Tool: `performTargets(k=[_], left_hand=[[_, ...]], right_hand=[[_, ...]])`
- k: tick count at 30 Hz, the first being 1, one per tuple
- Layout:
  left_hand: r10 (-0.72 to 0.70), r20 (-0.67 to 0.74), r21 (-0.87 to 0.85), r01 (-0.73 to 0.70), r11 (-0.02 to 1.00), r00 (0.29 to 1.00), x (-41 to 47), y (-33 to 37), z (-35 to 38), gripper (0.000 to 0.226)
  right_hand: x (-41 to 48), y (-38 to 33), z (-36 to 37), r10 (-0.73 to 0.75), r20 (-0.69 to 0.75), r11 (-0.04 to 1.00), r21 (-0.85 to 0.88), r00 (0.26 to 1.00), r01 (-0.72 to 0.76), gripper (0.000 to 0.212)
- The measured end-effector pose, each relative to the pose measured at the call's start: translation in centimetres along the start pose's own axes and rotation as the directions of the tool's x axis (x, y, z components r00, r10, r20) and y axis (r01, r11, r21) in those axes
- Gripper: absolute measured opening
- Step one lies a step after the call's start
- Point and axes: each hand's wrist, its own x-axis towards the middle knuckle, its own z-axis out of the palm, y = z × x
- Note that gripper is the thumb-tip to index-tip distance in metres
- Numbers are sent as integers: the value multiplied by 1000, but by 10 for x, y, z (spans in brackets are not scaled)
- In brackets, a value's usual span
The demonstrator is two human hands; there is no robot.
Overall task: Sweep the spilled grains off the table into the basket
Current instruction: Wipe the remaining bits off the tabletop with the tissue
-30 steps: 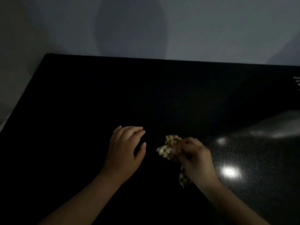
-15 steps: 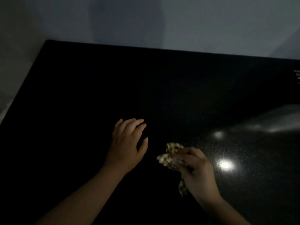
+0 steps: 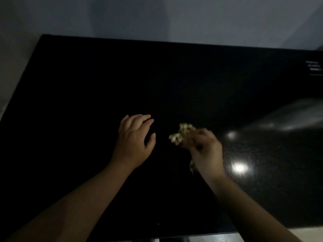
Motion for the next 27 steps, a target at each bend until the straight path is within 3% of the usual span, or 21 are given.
performTargets(k=[4,7,10,12,17,21,23,25,27], left_hand=[[12,-5,9,-12,1000,1000,-1,0,-1,46],[15,4,11,-15,1000,1000,-2,0,-1,47],[19,7,19,-19,1000,1000,-3,0,-2,48],[17,11,28,-17,999,1000,-2,1,-2,49],[2,40,34,-3,999,999,-12,5,-8,50],[-16,-3,-24,16,1000,1000,-49,18,-22,44],[-39,30,-28,40,999,999,-69,26,-24,46],[-60,74,-15,61,998,995,-84,34,-21,49],[-106,84,8,105,994,991,-95,37,-16,51]], right_hand=[[-45,-1,-18,-46,82,999,5,996,45,22],[-16,8,-16,68,-145,995,-56,987,-77,18],[16,8,-5,255,-337,963,10,906,-268,21],[11,5,4,209,-292,975,-9,933,-221,22],[-79,-6,-5,-18,11,998,-53,1000,18,27],[-128,-2,-32,-6,88,999,-53,996,11,26],[-110,8,-41,113,-20,989,-97,993,-114,27],[-76,14,-36,278,-241,951,-68,930,-302,24],[-50,4,-19,293,-318,949,-16,902,-314,27]])
